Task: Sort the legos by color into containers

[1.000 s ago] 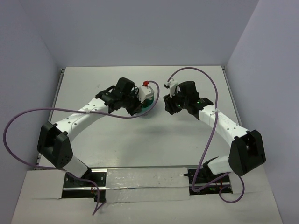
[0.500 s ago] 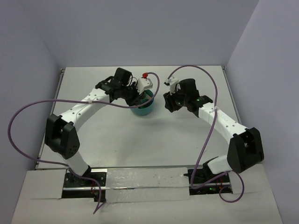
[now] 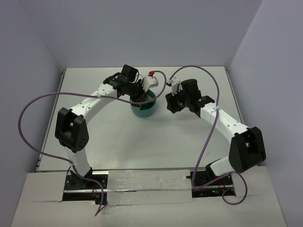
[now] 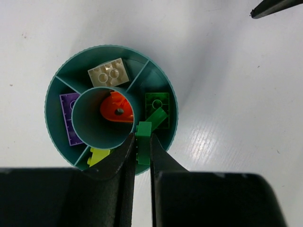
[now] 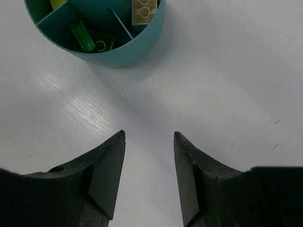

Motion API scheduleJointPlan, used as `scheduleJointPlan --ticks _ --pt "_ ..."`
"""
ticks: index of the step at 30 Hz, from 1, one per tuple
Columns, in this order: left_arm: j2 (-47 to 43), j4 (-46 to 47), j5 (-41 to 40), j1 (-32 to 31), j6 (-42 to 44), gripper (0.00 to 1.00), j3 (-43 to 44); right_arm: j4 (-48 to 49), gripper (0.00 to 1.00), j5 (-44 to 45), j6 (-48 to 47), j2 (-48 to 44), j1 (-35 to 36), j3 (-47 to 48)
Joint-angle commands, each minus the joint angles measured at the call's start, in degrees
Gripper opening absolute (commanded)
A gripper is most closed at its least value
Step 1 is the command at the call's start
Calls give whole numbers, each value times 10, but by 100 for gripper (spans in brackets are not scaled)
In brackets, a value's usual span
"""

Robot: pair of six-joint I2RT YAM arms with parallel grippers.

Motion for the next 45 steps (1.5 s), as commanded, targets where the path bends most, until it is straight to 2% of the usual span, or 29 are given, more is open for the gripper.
scheduleJointPlan --ticks 1,17,27,30,39,41,42,43,44,45 --pt "13 -12 8 1 15 8 36 11 53 -5 4 7 -7 31" --pt "35 -17 11 -10 14 20 33 12 53 -9 7 12 -10 31" --pt "45 -18 6 -12 11 41 46 12 53 -14 7 13 -12 29" --pt "43 -19 3 -12 9 43 48 14 53 -15 7 13 -12 28" --pt "-37 -57 52 0 -17 48 74 11 54 -17 7 5 -11 37" --pt "-71 -60 83 37 -38 52 67 8 59 -17 7 3 -12 47" --pt "-84 -60 98 58 -50 56 59 6 72 -15 7 3 -12 51" --pt "-95 -59 114 78 -63 62 54 5 79 -15 7 3 -12 54" --pt "-105 -55 130 100 -84 68 42 4 90 -13 8 1 -13 56" --pt "-116 -49 144 123 -102 81 26 5 98 -12 8 -2 -14 57"
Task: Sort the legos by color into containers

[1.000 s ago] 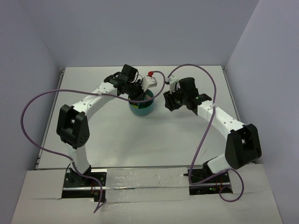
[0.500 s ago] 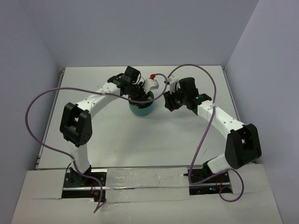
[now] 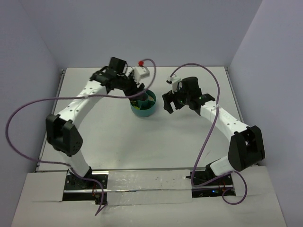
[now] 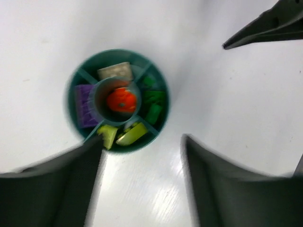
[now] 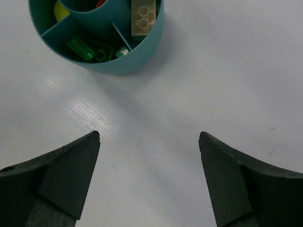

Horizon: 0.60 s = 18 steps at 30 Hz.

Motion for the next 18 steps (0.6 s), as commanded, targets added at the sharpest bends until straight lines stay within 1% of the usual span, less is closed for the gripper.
scheduleJointPlan --ticks 1,2,3,4,5,7,8,10,11,12,13,14,16,18 --pt "-92 17 94 131 -89 91 -33 9 100 2 8 -15 -7 40" --pt "-110 35 108 175 -118 94 -58 9 100 4 12 -17 -9 42" --pt "-119 52 111 198 -140 94 -79 9 100 5 16 -17 -10 44" --pt "-128 67 111 231 -150 95 -95 8 100 6 19 -17 -13 45" --pt "-136 78 109 272 -180 95 -111 7 100 8 23 -17 -17 47" --pt "-141 84 89 317 -213 95 -128 7 100 12 32 -17 -24 48" --pt "-142 84 75 335 -220 96 -135 8 100 13 36 -16 -29 48" --pt "-135 81 41 391 -230 97 -151 11 100 11 47 -12 -52 47" --pt "-133 80 21 394 -228 97 -158 11 100 9 50 -10 -54 46" --pt "-132 85 0 413 -221 97 -175 12 100 7 57 -7 -69 43" --pt "-134 91 3 435 -214 97 -186 14 100 6 63 -4 -84 41" --pt "-135 102 6 448 -209 98 -215 15 100 6 67 -2 -92 39" --pt "-138 120 12 467 -200 98 -230 18 100 7 76 1 -100 36" --pt "-131 144 12 491 -196 98 -260 20 100 12 87 9 -124 34"
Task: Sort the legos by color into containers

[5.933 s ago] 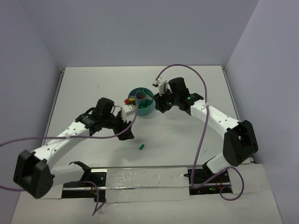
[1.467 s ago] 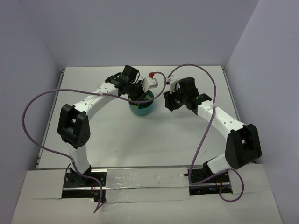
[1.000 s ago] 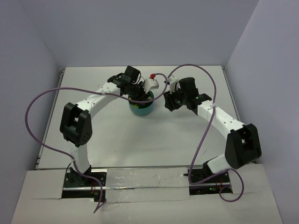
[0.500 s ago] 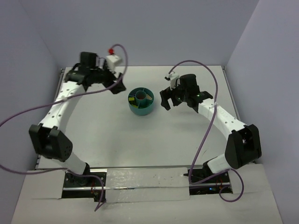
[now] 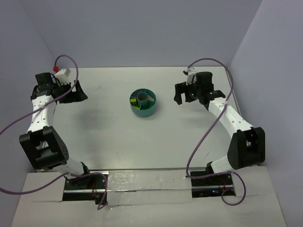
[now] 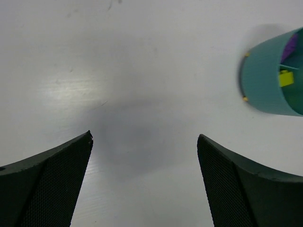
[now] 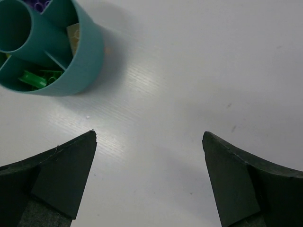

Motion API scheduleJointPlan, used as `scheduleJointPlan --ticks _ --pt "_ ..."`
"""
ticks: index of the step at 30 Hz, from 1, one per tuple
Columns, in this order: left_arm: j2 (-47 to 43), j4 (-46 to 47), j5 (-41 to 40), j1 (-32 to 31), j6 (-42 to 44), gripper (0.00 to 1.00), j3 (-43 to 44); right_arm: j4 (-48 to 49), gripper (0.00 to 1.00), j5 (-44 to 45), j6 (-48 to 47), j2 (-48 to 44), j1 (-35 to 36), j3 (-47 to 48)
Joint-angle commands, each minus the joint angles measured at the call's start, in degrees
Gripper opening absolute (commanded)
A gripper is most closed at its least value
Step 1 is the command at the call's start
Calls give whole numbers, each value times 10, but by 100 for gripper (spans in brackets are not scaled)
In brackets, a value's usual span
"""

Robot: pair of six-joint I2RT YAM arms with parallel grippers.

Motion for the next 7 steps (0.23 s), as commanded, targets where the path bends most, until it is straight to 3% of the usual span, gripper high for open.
scheduleJointPlan --ticks 1,7 --pt "1 64 -3 40 2 98 -39 19 100 11 36 10 -37 13" --pt "7 96 -4 47 -10 98 -66 22 100 11 45 8 -57 8"
